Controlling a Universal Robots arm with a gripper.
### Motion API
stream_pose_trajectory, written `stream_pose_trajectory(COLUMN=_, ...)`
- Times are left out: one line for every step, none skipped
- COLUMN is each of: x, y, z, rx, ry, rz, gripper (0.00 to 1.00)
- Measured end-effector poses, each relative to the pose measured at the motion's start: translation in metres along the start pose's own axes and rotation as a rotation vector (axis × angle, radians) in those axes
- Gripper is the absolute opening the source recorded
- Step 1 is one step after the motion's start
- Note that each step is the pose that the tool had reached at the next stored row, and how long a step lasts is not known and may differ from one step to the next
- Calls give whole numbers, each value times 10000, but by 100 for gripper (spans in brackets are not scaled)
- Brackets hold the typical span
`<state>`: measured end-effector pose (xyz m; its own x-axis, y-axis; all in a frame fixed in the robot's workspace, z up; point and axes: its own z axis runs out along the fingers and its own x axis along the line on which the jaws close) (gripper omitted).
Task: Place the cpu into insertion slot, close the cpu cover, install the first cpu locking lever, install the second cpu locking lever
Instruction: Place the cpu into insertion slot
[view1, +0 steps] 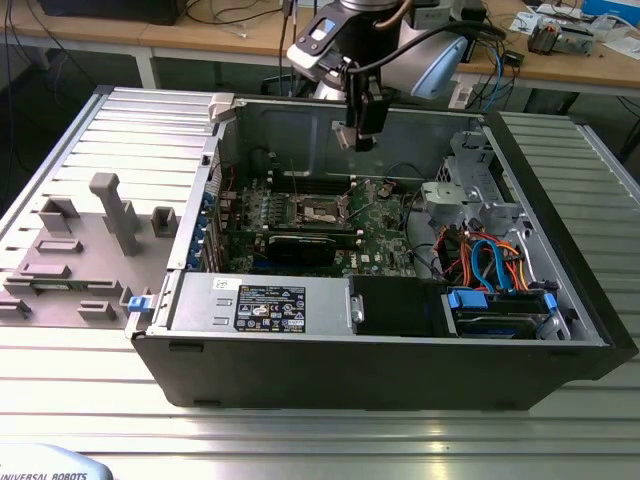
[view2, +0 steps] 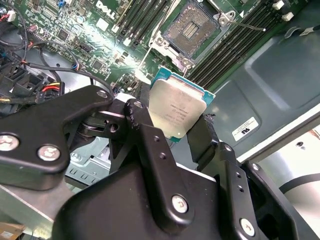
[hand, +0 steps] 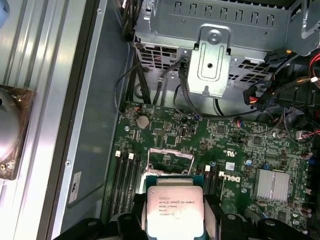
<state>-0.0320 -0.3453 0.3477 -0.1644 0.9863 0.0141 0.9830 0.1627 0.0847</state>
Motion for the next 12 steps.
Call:
stream_pose_trajectory(x=1, y=-11, z=3, rx=-1, ry=0, rz=-2, gripper=54)
stream_pose_trajectory(x=3, y=-18, z=4, rx=-1, ry=0, rz=-2, gripper=54)
stream_pose_trajectory(x=4, y=-23, z=8, rx=-1, ry=1, rz=-2, gripper=54)
stream_pose_trajectory(x=4, y=-30, z=15, rx=-1, ry=1, rz=-1, gripper=54)
stream_pose_trajectory(x=5, y=-36, z=26, rx=0, ry=0, rz=-1, gripper=54)
stream_pose_trajectory(x=6, y=-43, z=47, rx=0, ry=0, rz=-2, gripper=54)
stream_pose_trajectory(x=6, y=-47, z=60, rx=0, ry=0, rz=5, gripper=54)
stream_pose_trajectory(x=6, y=-49, z=70, rx=0, ry=-2, rz=25, gripper=54)
stream_pose_trajectory(x=6, y=-51, z=80, rx=-1, ry=-8, rz=92, gripper=54)
stream_pose_trajectory(x=6, y=-52, z=89, rx=-2, ry=-16, rz=187, gripper=54)
stream_pose_trajectory(x=6, y=-53, z=99, rx=-3, ry=-29, rz=330, gripper=54)
stream_pose_trajectory(x=6, y=-55, z=105, rx=-5, ry=-39, rz=449, gripper=54)
